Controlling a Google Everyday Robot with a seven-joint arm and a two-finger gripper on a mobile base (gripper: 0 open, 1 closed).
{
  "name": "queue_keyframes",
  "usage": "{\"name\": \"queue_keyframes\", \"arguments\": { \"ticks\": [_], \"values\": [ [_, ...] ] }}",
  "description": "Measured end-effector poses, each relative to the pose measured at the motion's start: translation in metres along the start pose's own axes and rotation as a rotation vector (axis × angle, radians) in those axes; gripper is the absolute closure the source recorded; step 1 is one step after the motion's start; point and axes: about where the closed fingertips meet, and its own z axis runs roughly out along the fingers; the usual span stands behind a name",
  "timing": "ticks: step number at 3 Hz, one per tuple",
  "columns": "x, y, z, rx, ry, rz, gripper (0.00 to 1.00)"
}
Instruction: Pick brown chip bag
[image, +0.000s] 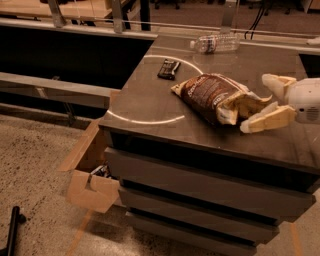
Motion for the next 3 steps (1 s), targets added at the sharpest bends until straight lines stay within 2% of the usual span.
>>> {"name": "queue_keyframes", "arguments": {
  "ticks": [1, 2, 3],
  "values": [
    [0.005, -0.009, 0.014, -0.005, -0.02, -0.009, 0.0],
    [0.01, -0.017, 0.025, -0.012, -0.027, -0.017, 0.16],
    [0.011, -0.018, 0.031, -0.031, -0.032, -0.026, 0.39]
  ]
}}
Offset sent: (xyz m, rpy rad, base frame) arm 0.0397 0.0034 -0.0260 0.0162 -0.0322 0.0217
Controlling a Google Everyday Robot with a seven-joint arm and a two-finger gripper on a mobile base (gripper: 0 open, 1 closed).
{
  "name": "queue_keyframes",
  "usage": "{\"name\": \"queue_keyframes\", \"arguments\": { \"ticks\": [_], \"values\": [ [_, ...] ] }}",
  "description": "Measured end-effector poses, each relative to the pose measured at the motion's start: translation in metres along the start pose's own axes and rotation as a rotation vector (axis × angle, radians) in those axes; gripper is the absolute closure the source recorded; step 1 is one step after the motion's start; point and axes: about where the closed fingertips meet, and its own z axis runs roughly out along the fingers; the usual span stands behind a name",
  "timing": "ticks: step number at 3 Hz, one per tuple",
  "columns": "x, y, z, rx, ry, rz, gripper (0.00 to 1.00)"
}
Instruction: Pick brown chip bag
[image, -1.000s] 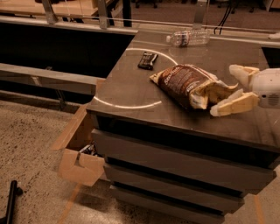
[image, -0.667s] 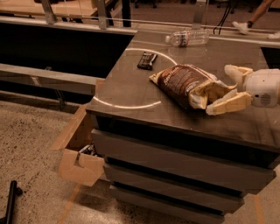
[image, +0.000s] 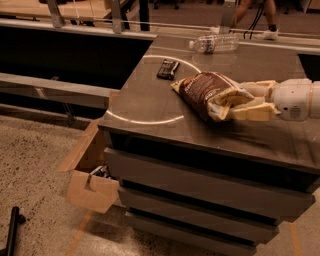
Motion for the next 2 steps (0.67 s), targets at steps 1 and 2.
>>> {"name": "queue_keyframes", "arguments": {
  "ticks": [1, 2],
  "values": [
    [-0.0025, 0.0009, 0.0054, -0.024, 0.009, -0.014, 0.62],
    [-0.0058, 0.0019, 0.0078, -0.036, 0.011, -0.017, 0.85]
  ]
}}
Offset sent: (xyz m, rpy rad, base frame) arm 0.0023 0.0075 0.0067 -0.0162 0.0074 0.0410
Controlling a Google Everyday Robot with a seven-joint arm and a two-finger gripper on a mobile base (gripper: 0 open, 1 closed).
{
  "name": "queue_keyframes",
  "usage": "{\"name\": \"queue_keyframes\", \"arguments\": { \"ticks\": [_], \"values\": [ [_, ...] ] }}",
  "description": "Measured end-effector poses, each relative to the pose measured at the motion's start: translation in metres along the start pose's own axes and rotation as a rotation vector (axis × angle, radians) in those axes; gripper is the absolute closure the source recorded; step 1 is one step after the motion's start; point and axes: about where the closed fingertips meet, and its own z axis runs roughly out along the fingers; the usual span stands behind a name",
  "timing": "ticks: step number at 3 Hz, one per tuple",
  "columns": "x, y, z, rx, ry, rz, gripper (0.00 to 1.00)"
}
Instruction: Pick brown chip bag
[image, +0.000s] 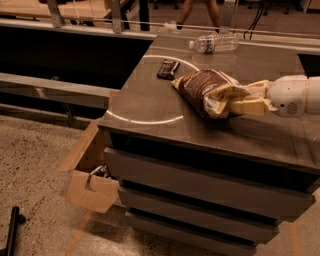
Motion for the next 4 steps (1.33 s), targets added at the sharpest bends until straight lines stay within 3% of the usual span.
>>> {"name": "queue_keyframes", "arguments": {
  "ticks": [1, 4],
  "values": [
    [-0.014, 0.002, -0.001, -0.01, -0.032, -0.008, 1.0],
    [-0.096, 0.01, -0.027, -0.036, -0.241, -0.158, 1.0]
  ]
}}
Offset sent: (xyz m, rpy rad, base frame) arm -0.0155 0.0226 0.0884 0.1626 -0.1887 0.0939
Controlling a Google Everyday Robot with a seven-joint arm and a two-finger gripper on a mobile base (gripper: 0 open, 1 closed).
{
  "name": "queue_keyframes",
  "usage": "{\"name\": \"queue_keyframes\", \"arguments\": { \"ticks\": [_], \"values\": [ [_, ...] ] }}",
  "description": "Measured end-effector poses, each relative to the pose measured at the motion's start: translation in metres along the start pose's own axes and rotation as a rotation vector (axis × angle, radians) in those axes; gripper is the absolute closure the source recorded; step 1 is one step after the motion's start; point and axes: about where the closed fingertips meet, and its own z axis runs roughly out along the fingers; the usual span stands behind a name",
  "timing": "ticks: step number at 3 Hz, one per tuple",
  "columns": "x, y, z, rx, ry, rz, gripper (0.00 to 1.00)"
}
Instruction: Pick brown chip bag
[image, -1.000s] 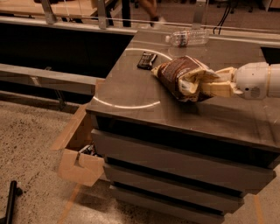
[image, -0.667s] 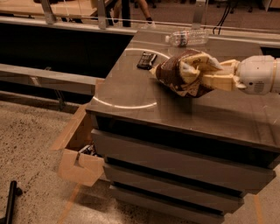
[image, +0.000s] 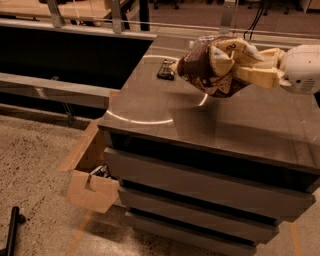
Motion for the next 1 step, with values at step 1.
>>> {"name": "queue_keyframes", "arguments": {
  "ticks": [1],
  "values": [
    [0.0, 0.0, 0.0001, 0.0, 0.0, 0.0, 1.0]
  ]
}}
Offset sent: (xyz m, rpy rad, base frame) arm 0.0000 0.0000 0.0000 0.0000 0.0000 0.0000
